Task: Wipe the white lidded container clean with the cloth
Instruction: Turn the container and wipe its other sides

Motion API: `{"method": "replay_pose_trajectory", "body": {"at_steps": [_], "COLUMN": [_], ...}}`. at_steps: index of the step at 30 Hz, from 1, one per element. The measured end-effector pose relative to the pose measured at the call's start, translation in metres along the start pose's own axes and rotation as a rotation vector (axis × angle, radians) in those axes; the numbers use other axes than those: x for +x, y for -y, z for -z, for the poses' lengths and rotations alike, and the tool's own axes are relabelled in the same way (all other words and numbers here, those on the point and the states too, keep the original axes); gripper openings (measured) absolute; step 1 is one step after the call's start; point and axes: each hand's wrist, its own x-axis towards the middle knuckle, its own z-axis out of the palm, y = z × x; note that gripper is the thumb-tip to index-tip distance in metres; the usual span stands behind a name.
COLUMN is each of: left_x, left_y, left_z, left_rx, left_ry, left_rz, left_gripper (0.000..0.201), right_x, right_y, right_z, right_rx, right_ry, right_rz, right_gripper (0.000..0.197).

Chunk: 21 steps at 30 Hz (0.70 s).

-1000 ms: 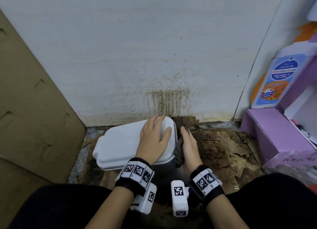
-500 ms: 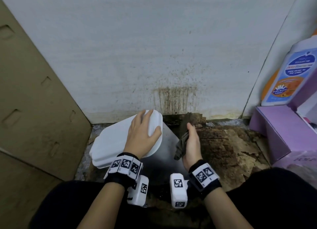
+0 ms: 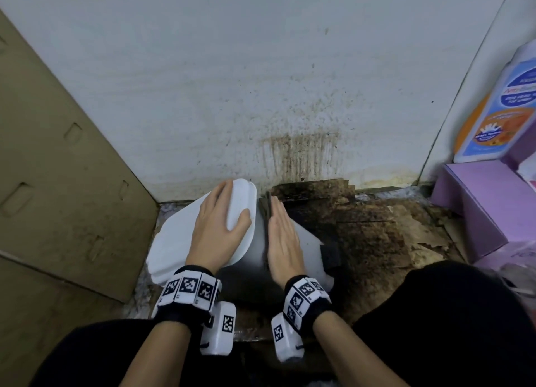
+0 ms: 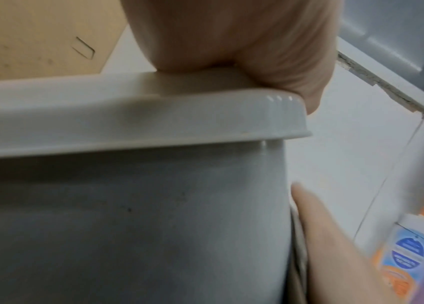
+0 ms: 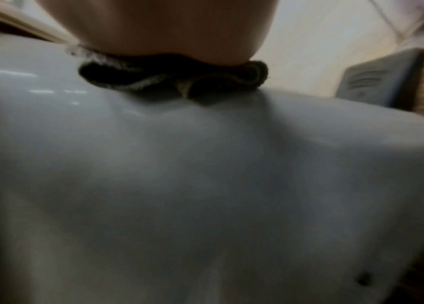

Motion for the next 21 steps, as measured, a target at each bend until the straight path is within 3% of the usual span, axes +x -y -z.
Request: {"method": "replay_pose_trajectory", "body": {"at_steps": [6,13,16,21], "left_x": [-0.001,0.000,0.001,-0.001], "left_y": [0.008,0.007,0.007,0.010], "left_z": [0.007,0.005,0.003,-0.001], "left_rx": [-0.076,-0.041,-0.015,0.015], "left_ry": [-0.013,-0.023,-0.049,-0.065], "left_rz": [0.032,0.015,-0.010,-0.029], "left_gripper": [0.072,0.070,0.070,0.070], "right_x": [-0.010,-0.006,0.000,0.009], "right_y": [-0.073,-0.062,-0.026,0.043], "right_z": [0.024,0.020,0.002,-0.022], "right_rx": [-0.065,-0.080,-0.036,0.074], "right_ry": [-0.057,-0.124,-0.121,-0.010], "right_rz": [-0.266,-0.367,-0.299,-0.117], "right_gripper": [0.048,0.050,0.063,0.054]}}
